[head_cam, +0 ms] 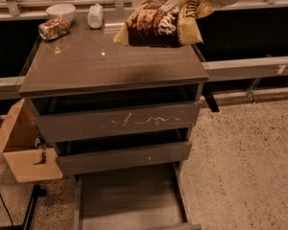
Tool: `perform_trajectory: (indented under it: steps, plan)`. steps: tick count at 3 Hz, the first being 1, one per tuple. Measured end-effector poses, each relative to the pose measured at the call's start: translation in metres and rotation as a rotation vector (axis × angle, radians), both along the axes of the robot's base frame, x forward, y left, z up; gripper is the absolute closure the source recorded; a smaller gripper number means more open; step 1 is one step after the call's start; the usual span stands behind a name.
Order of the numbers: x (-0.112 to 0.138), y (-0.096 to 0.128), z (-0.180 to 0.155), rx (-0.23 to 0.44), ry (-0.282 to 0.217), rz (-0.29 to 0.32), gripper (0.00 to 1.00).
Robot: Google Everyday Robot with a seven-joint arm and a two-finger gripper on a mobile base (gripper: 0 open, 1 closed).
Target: Place brown chip bag into bottom drawer
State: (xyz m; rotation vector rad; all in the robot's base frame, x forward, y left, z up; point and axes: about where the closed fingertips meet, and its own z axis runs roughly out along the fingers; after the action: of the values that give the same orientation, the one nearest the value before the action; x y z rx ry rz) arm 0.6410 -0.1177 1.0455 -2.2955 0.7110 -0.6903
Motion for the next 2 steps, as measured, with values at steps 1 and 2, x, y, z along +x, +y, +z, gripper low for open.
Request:
perform_trajectory:
  steps: [1, 2]
  plan:
    - [-0.017, 0.007, 0.013, -0.004, -0.002, 0.031, 1.0]
    - [-0.044, 0.01, 0.024, -0.001, 0.003, 0.057, 1.0]
